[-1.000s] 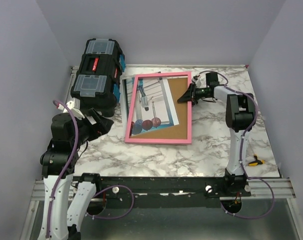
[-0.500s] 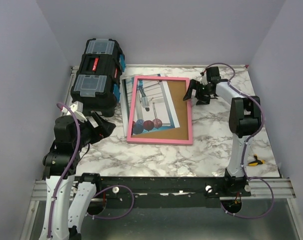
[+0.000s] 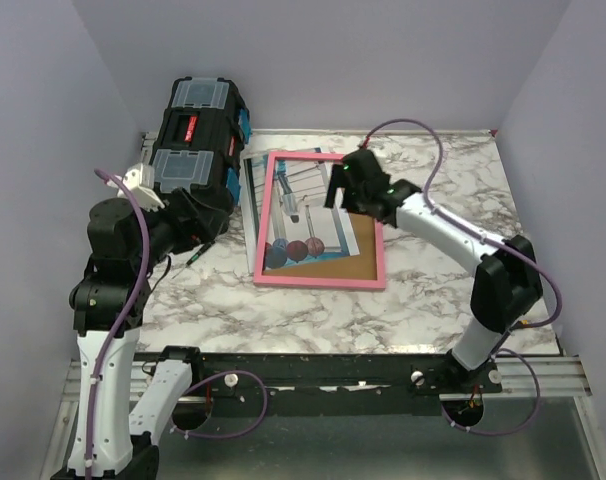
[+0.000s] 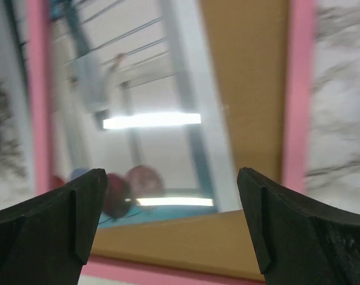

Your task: Take the photo out of the frame

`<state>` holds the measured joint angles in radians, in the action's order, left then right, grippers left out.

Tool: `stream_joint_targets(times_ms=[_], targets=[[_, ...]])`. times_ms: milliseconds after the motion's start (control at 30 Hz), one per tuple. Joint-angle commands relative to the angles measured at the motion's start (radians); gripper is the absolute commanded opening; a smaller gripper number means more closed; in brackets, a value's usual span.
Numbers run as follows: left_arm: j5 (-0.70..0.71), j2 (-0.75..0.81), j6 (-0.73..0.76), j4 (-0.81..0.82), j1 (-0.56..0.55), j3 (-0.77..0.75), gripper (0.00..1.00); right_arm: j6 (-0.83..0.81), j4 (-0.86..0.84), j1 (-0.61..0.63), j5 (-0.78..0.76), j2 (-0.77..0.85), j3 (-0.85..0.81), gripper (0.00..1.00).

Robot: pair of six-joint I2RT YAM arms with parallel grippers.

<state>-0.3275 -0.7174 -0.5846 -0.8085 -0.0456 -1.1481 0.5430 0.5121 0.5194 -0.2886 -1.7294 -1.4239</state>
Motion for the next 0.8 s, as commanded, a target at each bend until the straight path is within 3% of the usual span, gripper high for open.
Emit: stream_joint_targets(times_ms=[0,133,333,500,767], targets=[[0.066,-0.071,-0.027,0.174,0.006,-0.132,0.84,0.342,-0.179,0.247,-0.192,0.008,0.087,1.00],[0.136,-0.132,-0.027,0.279,0.006,-0.188,0.84,0.475,-0.213,0.373,-0.256,-0.158,-0.019,0.98],[0.182,-0.185,0.094,0.338,0.004,-0.150,0.84,0.372,-0.166,0.481,-0.382,-0.445,-0.318,0.96],[0.223,-0.163,0.144,0.424,0.004,-0.005,0.84,0.362,0.003,0.511,-0.473,-0.609,-0.530,0.81],[0.222,-0.153,0.139,0.409,0.018,0.012,0.84,0.278,0.071,0.534,-0.558,-0.772,-0.702,0.58]])
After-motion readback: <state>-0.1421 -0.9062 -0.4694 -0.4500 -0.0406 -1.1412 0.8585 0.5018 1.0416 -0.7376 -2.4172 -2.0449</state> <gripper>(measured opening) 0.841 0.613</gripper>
